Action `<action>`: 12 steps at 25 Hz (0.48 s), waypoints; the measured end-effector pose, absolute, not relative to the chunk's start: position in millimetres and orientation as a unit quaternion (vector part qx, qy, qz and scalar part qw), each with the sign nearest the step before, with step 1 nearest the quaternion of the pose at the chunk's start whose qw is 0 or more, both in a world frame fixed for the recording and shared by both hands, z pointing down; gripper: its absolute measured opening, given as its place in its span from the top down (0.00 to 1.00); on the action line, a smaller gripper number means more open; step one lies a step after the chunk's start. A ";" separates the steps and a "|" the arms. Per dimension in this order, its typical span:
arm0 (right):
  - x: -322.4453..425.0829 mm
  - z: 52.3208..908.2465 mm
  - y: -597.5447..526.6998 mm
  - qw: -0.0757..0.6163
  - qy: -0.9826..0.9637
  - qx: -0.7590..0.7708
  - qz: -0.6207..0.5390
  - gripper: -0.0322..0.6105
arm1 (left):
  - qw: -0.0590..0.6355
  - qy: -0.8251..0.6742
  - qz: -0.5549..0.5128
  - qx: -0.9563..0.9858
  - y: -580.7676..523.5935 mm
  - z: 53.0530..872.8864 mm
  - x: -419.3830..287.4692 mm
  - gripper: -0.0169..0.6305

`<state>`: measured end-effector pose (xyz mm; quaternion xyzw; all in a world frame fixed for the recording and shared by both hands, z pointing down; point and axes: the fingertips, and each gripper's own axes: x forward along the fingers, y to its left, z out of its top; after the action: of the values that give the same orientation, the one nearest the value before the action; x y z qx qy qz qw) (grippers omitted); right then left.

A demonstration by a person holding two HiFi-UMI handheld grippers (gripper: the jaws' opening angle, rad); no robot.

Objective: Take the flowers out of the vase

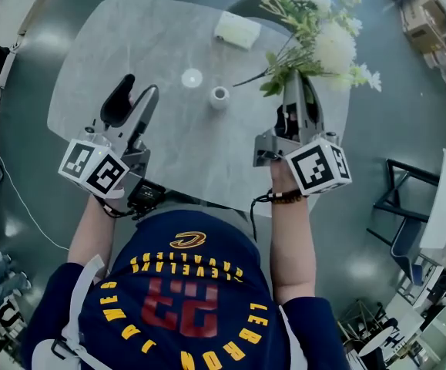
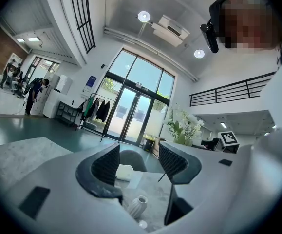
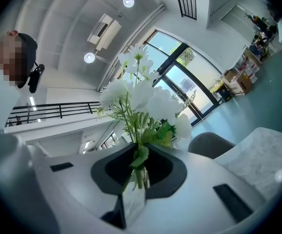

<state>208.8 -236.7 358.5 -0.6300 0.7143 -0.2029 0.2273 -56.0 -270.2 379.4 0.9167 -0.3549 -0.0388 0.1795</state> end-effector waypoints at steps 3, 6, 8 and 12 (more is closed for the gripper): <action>210.3 353.3 -229.1 0.230 0.714 -0.632 -0.196 0.88 | 0.182 -0.354 -0.041 0.917 -268.2 381.5 -57.3 0.58; 208.5 347.6 -226.1 0.233 0.715 -0.632 -0.189 0.88 | 0.185 -0.353 -0.043 0.916 -268.4 384.2 -61.1 0.58; 208.3 346.0 -225.2 0.235 0.715 -0.631 -0.186 0.88 | 0.187 -0.354 -0.043 0.915 -268.9 386.1 -62.9 0.58; 208.3 349.9 -225.8 0.236 0.715 -0.630 -0.191 0.88 | 0.191 -0.360 -0.043 0.912 -270.5 390.9 -66.0 0.58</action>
<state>208.3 -225.8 349.9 -0.6300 0.7148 -0.1911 0.2359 -66.0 -270.5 390.9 0.9122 -0.3599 -0.0430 0.1911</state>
